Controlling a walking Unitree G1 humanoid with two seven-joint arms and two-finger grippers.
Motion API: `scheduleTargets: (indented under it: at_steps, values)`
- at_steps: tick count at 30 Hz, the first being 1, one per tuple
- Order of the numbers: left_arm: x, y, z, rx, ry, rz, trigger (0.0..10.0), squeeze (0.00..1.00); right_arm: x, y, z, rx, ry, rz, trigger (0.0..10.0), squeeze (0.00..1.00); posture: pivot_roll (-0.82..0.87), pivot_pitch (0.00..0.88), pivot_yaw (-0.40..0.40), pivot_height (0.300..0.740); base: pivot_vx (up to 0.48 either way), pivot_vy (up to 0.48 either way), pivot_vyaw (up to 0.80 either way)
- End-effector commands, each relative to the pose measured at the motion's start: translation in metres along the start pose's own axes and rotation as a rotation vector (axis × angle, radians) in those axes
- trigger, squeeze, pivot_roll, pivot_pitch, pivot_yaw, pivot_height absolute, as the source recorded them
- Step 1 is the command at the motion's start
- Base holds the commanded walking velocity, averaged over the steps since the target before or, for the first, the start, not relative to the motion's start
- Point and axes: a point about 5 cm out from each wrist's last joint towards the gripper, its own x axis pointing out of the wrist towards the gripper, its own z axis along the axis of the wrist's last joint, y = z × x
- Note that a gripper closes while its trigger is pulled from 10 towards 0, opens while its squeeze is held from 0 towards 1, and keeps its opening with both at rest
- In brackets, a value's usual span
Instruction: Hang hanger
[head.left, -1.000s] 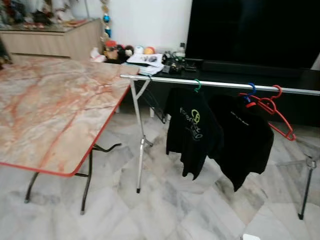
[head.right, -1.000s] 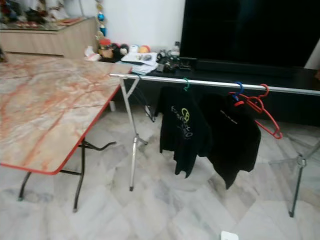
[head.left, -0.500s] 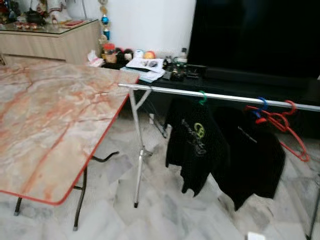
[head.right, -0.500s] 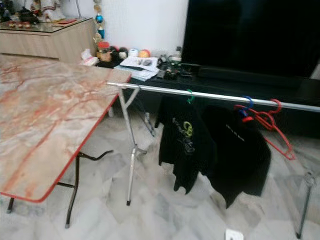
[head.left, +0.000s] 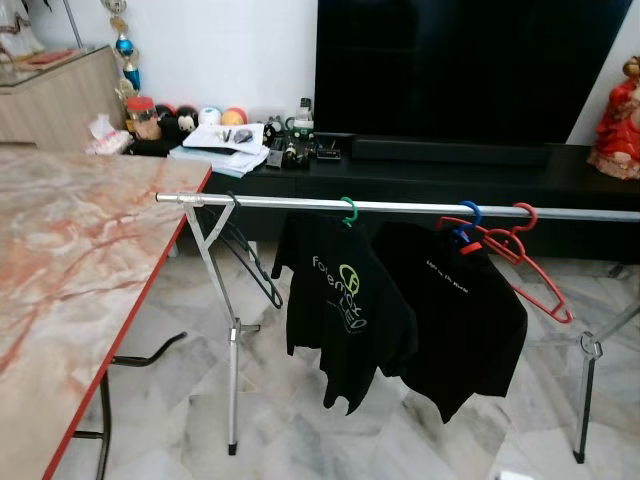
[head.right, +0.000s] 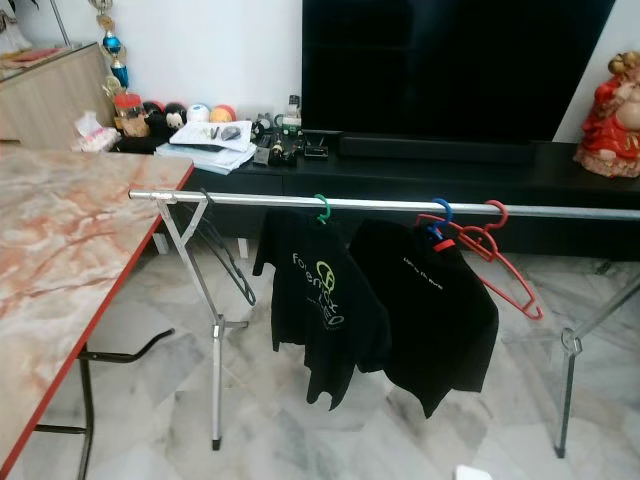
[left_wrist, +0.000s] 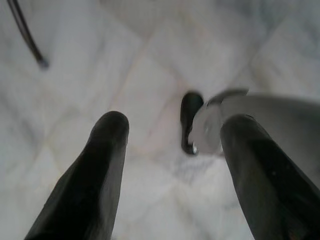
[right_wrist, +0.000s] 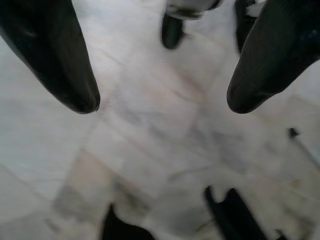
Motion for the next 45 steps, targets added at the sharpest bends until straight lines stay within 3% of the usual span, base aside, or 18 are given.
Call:
scheduleTargets:
  at_steps: [1, 11, 27, 45]
  values:
    - [0.0, -0.002, -0.001, 0.001, 0.009, -0.009, 10.0, 0.0, -0.001, -0.006, -0.001, -0.004, 0.002, -0.017, 10.0, 0.0, 0.18, 0.0, -0.015, 0.74, 0.277, 0.0, 0.0]
    - [0.001, 0.001, 0.006, 0.013, 0.001, -0.007, 10.0, 0.0, 0.001, 0.0, 0.006, -0.001, -0.014, 0.005, 10.0, 0.0, 0.17, 0.0, -0.008, 0.74, 0.277, 0.0, 0.0]
    - [0.006, -0.002, 0.033, 0.018, -0.038, -0.014, 10.0, 0.0, 0.007, 0.01, 0.037, -0.029, -0.094, 0.05, 10.0, 0.0, 0.13, 0.0, -0.02, 0.74, 0.275, 0.0, 0.0]
    - [0.004, 0.013, 0.038, 0.03, -0.036, 0.029, 10.0, 0.0, 0.008, 0.021, 0.045, -0.057, -0.139, 0.083, 10.0, 0.0, 0.17, 0.0, -0.021, 0.74, 0.0, 0.0, 0.0]
